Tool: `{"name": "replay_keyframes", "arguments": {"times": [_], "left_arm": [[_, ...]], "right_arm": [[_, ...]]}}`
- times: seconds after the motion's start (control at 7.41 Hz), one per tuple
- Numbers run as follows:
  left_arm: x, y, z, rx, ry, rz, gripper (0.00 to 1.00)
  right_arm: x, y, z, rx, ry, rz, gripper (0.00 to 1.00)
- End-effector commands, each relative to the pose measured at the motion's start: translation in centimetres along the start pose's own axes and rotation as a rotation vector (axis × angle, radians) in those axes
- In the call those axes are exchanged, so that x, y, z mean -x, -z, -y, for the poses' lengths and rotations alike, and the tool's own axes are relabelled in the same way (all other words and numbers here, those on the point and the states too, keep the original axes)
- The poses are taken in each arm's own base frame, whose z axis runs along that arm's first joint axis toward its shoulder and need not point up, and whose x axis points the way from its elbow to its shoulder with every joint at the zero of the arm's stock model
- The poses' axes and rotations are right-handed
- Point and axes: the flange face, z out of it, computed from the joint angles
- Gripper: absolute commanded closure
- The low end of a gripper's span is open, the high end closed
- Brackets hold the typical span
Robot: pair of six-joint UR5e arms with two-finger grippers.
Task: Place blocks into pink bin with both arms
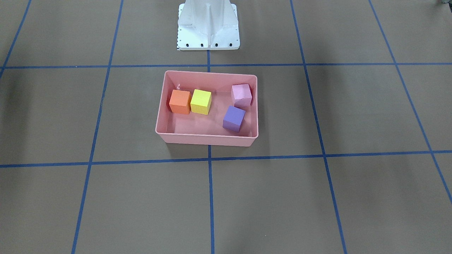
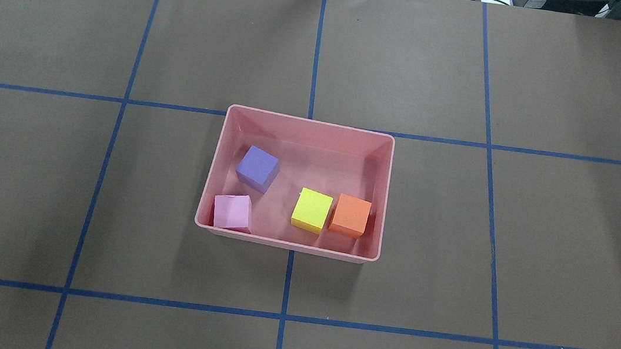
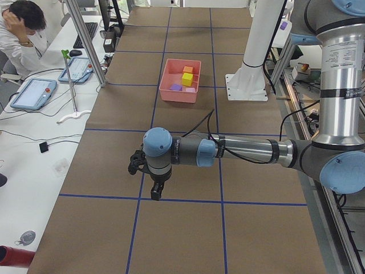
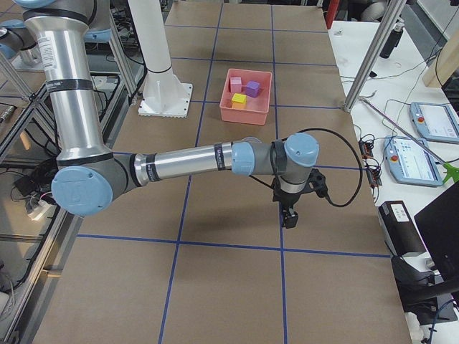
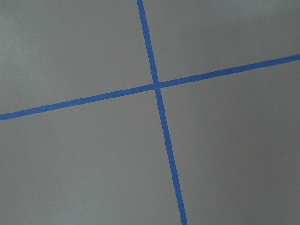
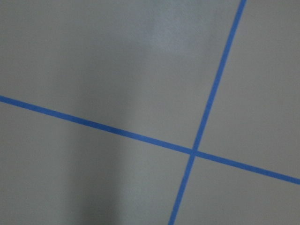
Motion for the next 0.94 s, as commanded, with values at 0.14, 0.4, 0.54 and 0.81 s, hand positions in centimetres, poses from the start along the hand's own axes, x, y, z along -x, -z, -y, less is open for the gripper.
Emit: {"name": "replay_keyframes", "arguments": {"times": [0.14, 0.4, 0.54, 0.81], "left_arm": [[-0.27, 0.06, -0.55, 0.000, -0.002, -0.001, 0.00], [-0.54, 0.24, -1.31, -0.003, -0.004, 0.004, 0.00], [-0.53, 0.24, -1.32, -0.003, -0.003, 0.005, 0.00], [-0.56, 0.19, -1.39, -0.003, 0.000, -0.001, 0.00]], "right_arm": [[-2.65, -0.01, -6.26, -0.004, -0.063, -0.001, 0.00], [-2.50, 0.06, -6.14, -0.006, -0.084, 0.000, 0.00], [-2.44, 0.12, -6.12, -0.007, -0.083, 0.001, 0.00], [-2.40, -0.12, -5.99, -0.003, -0.081, 0.002, 0.00]]}}
